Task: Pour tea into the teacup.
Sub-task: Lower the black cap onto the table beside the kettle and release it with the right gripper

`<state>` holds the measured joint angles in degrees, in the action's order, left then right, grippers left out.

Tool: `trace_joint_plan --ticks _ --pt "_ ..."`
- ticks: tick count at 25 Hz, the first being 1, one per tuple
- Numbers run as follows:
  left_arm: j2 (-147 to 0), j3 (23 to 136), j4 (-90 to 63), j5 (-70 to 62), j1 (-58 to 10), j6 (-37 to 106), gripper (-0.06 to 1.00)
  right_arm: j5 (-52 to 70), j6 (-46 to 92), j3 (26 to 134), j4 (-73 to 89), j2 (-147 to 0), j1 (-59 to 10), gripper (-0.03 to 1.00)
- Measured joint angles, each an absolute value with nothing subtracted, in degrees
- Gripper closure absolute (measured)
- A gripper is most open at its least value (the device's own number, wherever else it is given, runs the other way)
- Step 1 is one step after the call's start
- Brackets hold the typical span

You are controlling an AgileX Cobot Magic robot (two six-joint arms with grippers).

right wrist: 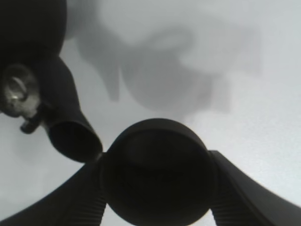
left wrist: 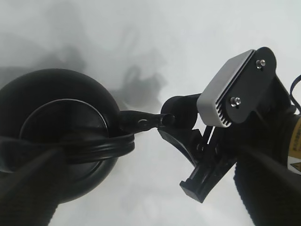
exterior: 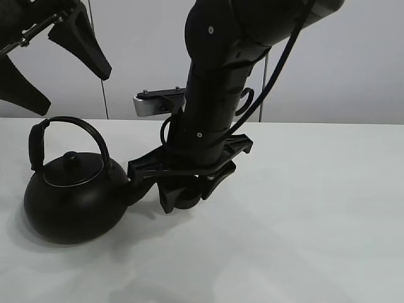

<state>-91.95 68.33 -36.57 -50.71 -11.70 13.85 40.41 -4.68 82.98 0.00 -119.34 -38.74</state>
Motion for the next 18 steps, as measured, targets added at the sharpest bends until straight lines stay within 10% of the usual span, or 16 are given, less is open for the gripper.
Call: trace_joint_plan --ticks 18 --pt "-91.95 68.33 -36.57 -50.71 -11.7 13.85 0.25 41.27 -4.68 82.98 -2.03 -122.24 -38.74 0.57"
